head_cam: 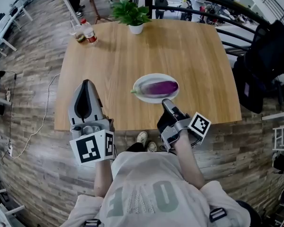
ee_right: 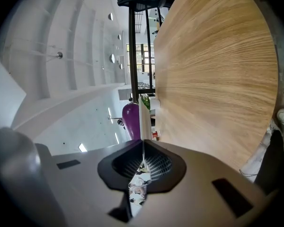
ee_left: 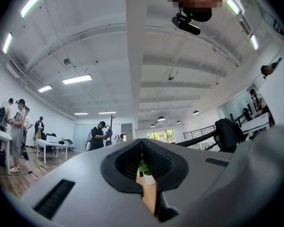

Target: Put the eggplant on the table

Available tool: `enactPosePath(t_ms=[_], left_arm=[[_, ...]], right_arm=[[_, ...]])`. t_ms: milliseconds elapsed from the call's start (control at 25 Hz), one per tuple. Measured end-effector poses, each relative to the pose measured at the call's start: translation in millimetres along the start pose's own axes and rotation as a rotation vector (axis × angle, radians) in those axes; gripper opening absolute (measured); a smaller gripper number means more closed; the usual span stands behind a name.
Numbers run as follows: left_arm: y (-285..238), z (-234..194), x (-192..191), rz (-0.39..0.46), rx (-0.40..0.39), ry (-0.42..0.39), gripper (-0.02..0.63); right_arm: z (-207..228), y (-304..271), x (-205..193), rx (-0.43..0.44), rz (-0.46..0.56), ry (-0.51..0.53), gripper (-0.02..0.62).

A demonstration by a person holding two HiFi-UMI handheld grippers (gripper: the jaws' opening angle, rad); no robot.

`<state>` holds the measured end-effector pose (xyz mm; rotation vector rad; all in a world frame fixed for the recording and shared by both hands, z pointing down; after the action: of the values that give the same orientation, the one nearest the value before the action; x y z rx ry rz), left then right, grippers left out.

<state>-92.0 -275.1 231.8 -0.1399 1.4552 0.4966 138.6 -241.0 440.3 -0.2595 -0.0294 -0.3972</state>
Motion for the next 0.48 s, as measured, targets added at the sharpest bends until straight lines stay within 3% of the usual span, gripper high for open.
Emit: enactPosePath(t_ms=[320,480], left_arm=[[-2.4,-11.7,-4.1,-0.005,0.004,0.004,0.009],[1.9,-15.9,-5.0,-0.021,0.018,-0.005,0.009]], right_arm=[[25.4,-19.2,10.0,0.056,0.038,0.021,0.026],[47.7,-24.2,12.0,0.039,0.028,0.018,0.026]])
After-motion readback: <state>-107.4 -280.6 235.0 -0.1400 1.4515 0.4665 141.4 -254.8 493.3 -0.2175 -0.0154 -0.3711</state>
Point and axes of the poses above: the fingertips, and each gripper's own axes: y backward along the fingers, z to its right, x out of its top, the point moved 1 cm from there along y, backward along the fingers, and after that the axes turned 9 degrees about -x, right-handed, at the moved point
